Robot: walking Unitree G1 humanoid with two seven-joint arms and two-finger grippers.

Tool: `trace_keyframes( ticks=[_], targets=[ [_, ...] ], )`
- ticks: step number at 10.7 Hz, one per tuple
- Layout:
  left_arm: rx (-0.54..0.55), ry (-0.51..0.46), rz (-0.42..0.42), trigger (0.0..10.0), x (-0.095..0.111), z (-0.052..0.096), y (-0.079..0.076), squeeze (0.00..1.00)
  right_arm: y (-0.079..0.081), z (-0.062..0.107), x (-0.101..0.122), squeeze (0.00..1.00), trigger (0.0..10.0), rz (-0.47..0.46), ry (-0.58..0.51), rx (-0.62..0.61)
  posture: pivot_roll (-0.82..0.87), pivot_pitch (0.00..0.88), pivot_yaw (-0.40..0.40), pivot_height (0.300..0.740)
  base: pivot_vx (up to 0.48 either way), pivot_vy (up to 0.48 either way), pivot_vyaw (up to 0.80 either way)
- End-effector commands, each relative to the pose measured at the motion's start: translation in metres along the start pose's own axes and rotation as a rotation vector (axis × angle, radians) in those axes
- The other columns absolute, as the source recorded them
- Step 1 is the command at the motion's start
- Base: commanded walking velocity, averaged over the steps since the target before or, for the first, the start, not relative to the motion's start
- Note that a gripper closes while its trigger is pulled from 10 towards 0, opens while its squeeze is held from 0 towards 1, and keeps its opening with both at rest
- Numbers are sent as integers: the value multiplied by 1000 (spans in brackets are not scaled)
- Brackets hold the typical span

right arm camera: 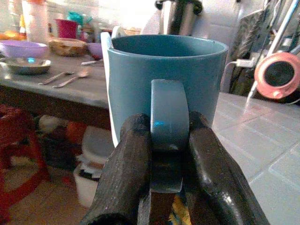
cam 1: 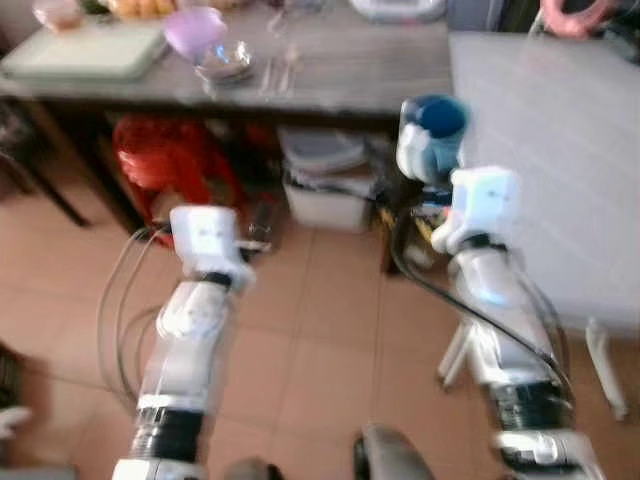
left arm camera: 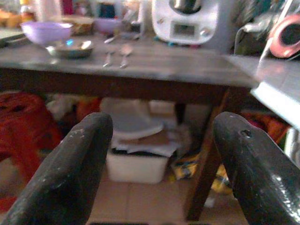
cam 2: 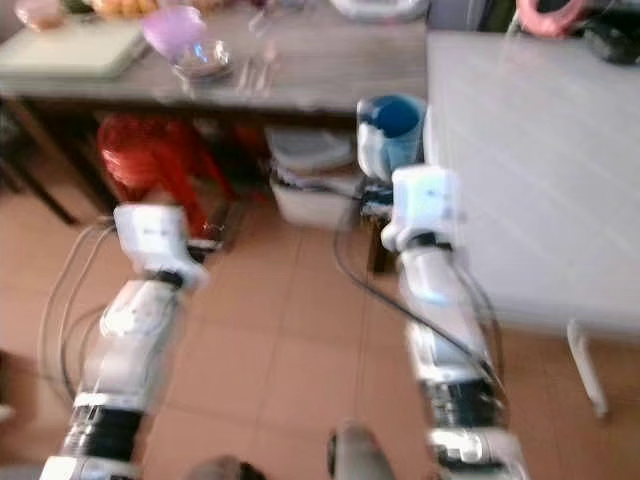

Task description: Setting the table

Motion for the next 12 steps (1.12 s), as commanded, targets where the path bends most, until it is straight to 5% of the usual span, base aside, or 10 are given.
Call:
trace_keyframes(
  ticks=[1, 9, 12],
  targets=[
    [33, 3, -25, 10000, 0, 3, 13, 0, 10, -1, 13, 0, 10000, -30, -50, 20, -99, 87, 44, 740, 480, 0, 619],
    [3, -11, -15, 10000, 1, -2, 4, 0, 8, 2, 8, 0, 10000, -16, -44, 17, -106, 83, 47, 740, 480, 0, 0],
    [-5, -21, -15, 10000, 3, -3, 1, 0, 8, 1, 8, 0, 10000, -29, -45, 1, -107, 84, 50, 740, 480, 0, 494]
  ],
)
Point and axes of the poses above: a point about 5 cm out from each wrist's last joint towards the gripper, its own z axis pointing back from the gripper into the wrist, its own x axis along the axis of the wrist's last joint, y = z × x, the point moved 3 cm from there along -z, pointing out of the wrist towards the gripper, and after that the axes turned 2 degrees about z, right-handed, at the moved point
